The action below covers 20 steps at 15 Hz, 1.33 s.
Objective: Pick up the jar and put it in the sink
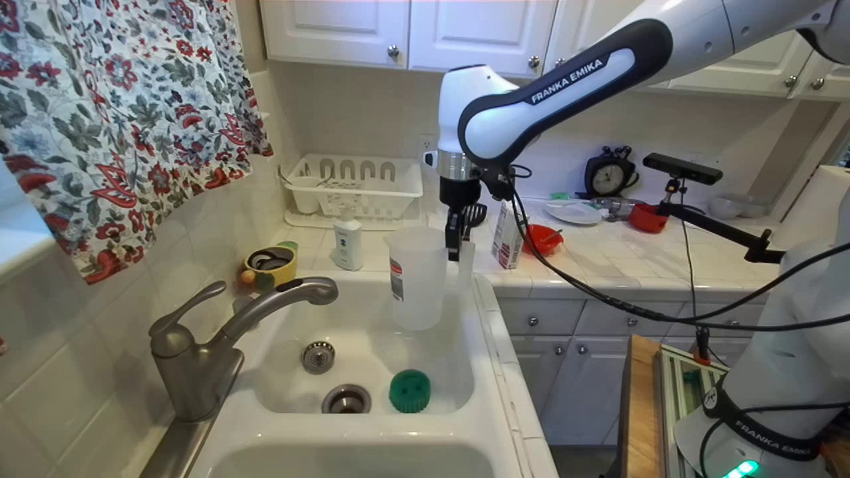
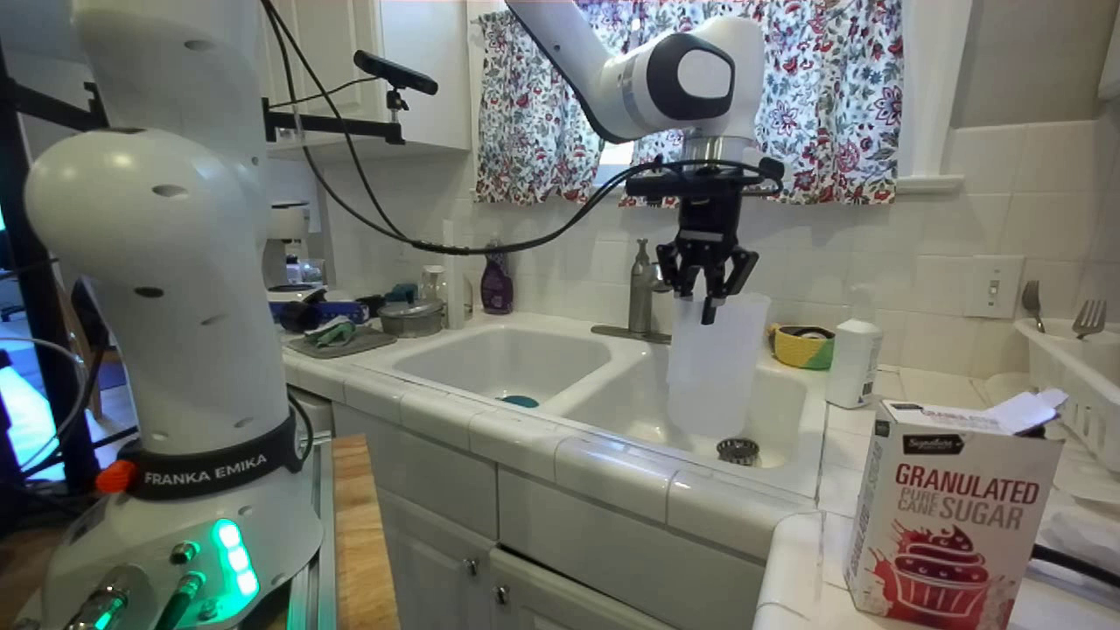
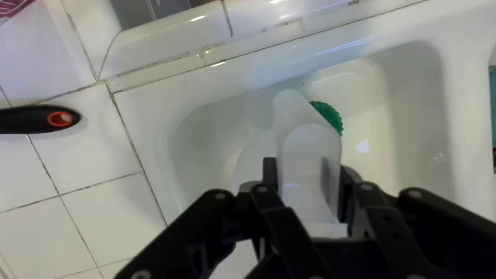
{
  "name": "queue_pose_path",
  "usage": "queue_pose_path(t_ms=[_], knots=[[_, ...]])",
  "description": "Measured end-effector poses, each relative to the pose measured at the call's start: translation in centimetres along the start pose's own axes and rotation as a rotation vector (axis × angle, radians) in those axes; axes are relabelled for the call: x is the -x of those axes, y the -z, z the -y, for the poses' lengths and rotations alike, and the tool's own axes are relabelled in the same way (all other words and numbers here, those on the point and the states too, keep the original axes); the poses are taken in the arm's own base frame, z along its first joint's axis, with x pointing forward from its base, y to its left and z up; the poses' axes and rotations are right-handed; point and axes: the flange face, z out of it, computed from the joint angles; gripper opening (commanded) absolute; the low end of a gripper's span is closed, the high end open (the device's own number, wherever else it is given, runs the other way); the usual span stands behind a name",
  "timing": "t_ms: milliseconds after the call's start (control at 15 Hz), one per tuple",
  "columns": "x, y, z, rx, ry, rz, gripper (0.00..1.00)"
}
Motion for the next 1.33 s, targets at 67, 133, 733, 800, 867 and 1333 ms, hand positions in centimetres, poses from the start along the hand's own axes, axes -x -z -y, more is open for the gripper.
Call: queue_pose_path(t_ms=[67, 133, 733, 800, 867, 1333], knots=[[0.0, -0.4, 0.5, 0.0, 0.007, 0.0, 0.34], [0.0, -0.5, 0.6, 0.0, 0.01, 0.0, 0.34], [-1.5, -3.9, 1.5, 0.0, 0.0, -0.007, 0.09], [-2.1, -5.1, 2.1, -0.001, 0.003, -0.011, 0.09], [-2.8, -6.1, 2.8, -0.001, 0.008, -0.019, 0.09], [-7.7, -10.0, 5.7, 0.005, 0.016, -0.117, 0.09]])
